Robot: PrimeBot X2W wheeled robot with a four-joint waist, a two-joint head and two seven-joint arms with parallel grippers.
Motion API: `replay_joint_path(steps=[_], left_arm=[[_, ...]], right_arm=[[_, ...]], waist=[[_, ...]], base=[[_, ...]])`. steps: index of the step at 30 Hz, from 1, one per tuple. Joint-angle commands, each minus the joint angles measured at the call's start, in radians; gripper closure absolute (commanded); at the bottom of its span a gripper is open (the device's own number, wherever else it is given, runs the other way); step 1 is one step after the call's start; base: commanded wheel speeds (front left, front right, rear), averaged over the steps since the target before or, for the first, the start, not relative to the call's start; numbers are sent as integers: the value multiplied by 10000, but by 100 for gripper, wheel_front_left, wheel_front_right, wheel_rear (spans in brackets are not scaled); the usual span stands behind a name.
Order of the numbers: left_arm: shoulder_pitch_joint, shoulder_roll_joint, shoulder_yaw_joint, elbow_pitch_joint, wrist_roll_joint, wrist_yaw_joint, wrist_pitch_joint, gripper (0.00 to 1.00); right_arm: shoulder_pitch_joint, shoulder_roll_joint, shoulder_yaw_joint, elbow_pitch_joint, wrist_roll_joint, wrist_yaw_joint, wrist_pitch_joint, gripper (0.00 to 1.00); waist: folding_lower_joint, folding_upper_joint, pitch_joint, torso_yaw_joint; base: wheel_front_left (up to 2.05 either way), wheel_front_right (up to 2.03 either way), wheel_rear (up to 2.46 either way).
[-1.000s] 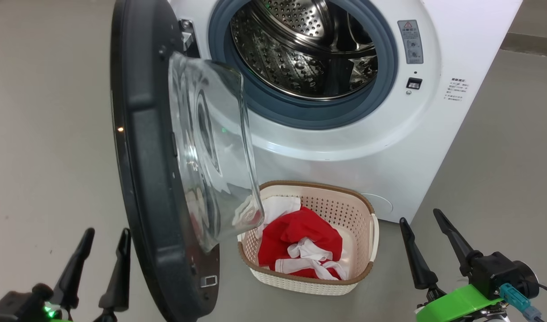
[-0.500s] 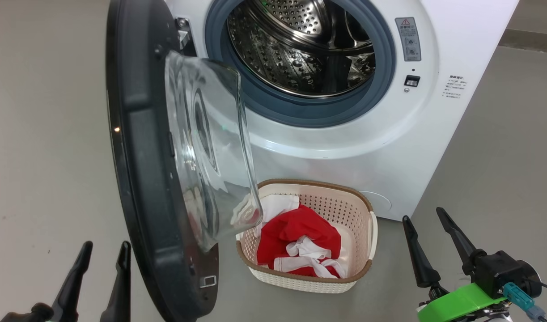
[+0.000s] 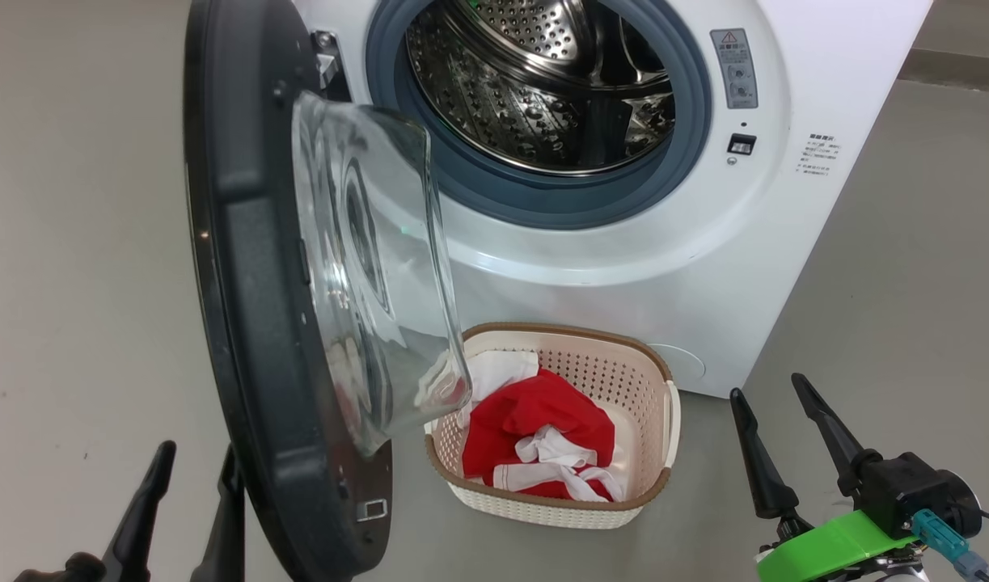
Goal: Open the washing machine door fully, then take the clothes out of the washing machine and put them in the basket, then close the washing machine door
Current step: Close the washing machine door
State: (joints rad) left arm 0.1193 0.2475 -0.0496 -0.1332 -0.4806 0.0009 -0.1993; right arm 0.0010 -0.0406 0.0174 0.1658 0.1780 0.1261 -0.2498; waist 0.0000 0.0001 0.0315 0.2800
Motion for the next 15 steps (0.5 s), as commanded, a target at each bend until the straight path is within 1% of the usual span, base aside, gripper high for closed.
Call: replay_joint_path(steps=[1, 12, 13, 14, 15], left_arm=[[-211, 105, 319, -305, 39, 61, 1, 0], [-145, 176, 297, -365, 70, 200, 70, 0], [-144, 140, 296, -369, -17, 192, 101, 11], [-157, 100, 307, -385, -130, 171, 124, 82], [-168, 77, 322, -387, -226, 164, 169, 100]], right_arm=[[-387, -96, 204, -254, 47, 46, -120, 0], [-294, -96, 228, -240, 123, 46, -120, 0], [-286, -96, 226, -240, 134, 46, -120, 0], [-280, -96, 228, -239, 137, 46, -120, 0], [-274, -96, 230, -236, 140, 46, -120, 0]], waist=[[0, -1, -14, 1], [0, -1, -174, 59], [0, -1, -176, 64], [0, -1, -174, 67], [0, -1, -174, 69]], base=[[0, 0, 0], [0, 0, 0], [0, 0, 0], [0, 0, 0], [0, 0, 0]])
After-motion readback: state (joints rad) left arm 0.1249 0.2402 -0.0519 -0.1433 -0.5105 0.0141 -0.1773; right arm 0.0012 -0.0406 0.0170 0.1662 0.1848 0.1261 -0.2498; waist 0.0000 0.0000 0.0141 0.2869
